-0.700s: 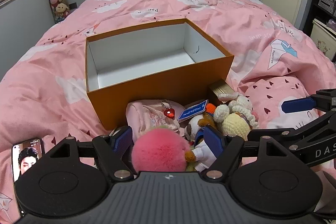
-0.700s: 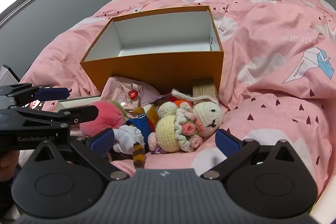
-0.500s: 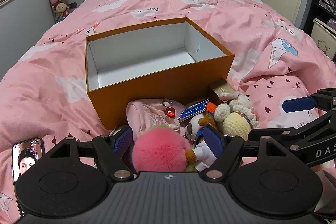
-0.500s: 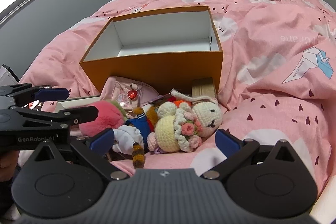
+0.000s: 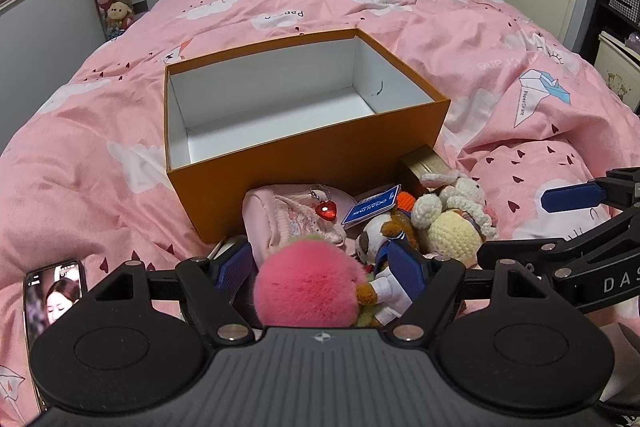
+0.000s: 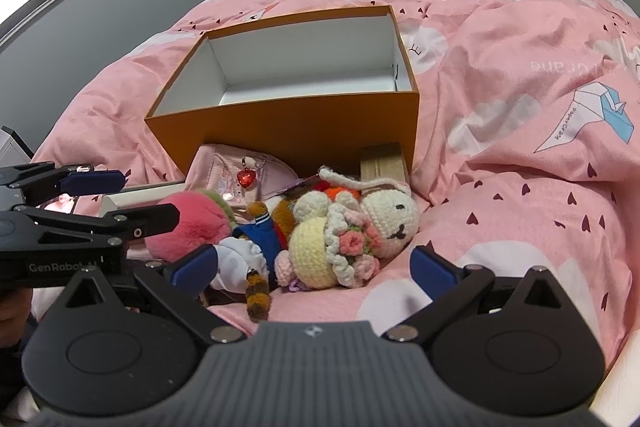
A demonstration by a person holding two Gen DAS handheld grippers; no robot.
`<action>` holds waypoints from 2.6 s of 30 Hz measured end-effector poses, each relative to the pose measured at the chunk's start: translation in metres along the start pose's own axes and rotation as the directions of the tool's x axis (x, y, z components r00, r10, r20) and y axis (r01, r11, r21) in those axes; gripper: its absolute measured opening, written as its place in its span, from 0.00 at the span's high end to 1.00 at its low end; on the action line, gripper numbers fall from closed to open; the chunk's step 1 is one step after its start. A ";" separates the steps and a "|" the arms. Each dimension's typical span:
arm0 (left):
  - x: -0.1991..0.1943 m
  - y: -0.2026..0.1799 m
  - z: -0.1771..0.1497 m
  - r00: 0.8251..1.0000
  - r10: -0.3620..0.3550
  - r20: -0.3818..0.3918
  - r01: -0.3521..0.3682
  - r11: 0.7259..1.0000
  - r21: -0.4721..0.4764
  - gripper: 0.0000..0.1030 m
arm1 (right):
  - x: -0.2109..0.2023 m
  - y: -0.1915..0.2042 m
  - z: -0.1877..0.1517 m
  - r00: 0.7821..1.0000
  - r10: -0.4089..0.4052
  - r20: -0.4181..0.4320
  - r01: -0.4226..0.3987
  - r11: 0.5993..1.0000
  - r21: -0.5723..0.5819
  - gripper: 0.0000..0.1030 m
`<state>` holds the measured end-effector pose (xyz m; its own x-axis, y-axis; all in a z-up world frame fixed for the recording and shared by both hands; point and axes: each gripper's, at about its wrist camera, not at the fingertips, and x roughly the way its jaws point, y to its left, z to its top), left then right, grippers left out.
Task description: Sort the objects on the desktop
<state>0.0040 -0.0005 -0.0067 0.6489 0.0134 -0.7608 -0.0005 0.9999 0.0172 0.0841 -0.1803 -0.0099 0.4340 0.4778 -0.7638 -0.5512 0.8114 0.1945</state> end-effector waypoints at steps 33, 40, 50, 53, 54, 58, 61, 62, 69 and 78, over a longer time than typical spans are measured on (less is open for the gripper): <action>-0.006 0.028 0.010 0.999 -0.024 0.023 0.026 0.997 -0.069 0.24 | -0.010 0.001 0.006 0.993 0.040 0.107 -0.034 0.998 -0.060 0.04; 0.005 0.028 0.014 0.993 -0.114 -0.037 0.111 0.991 -0.080 0.61 | 0.000 -0.011 0.009 0.997 0.003 0.072 -0.001 1.000 -0.021 0.43; 0.048 0.000 0.016 0.965 -0.223 -0.136 0.214 0.974 -0.078 0.64 | 0.021 -0.028 0.003 1.000 0.015 0.021 -0.017 0.996 0.092 0.58; 0.060 0.000 0.016 0.956 -0.249 -0.157 0.236 0.967 -0.096 0.57 | 0.025 -0.030 0.001 1.000 0.026 0.012 -0.027 0.994 0.108 0.55; 0.063 0.000 0.017 0.953 -0.253 -0.166 0.239 0.966 -0.100 0.47 | 0.027 -0.031 0.000 1.000 0.030 0.009 -0.031 0.993 0.115 0.52; 0.076 -0.001 0.017 0.942 -0.270 -0.199 0.253 0.961 -0.109 0.44 | 0.034 -0.035 -0.001 0.999 0.045 -0.007 -0.043 0.990 0.135 0.47; 0.085 -0.003 0.015 0.927 -0.297 -0.228 0.276 0.954 -0.120 0.44 | 0.038 -0.037 -0.001 0.998 0.056 -0.016 -0.053 0.987 0.150 0.47; 0.089 -0.004 0.014 0.919 -0.312 -0.241 0.288 0.949 -0.129 0.44 | 0.039 -0.038 -0.001 0.998 0.061 -0.015 -0.058 0.986 0.154 0.47; 0.102 -0.008 0.010 0.904 -0.326 -0.278 0.299 0.944 -0.136 0.44 | 0.045 -0.040 0.000 0.997 0.071 -0.006 -0.069 0.985 0.160 0.47; 0.113 -0.008 0.006 0.890 -0.330 -0.316 0.301 0.943 -0.141 0.42 | 0.065 -0.055 -0.005 0.990 0.131 -0.051 -0.113 0.959 0.260 0.34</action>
<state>0.0819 -0.0065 -0.0892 0.3373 -0.3150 -0.8872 0.0876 0.9488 -0.3035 0.1390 -0.1953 -0.0732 0.3212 0.5620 -0.7622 -0.3927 0.8114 0.4328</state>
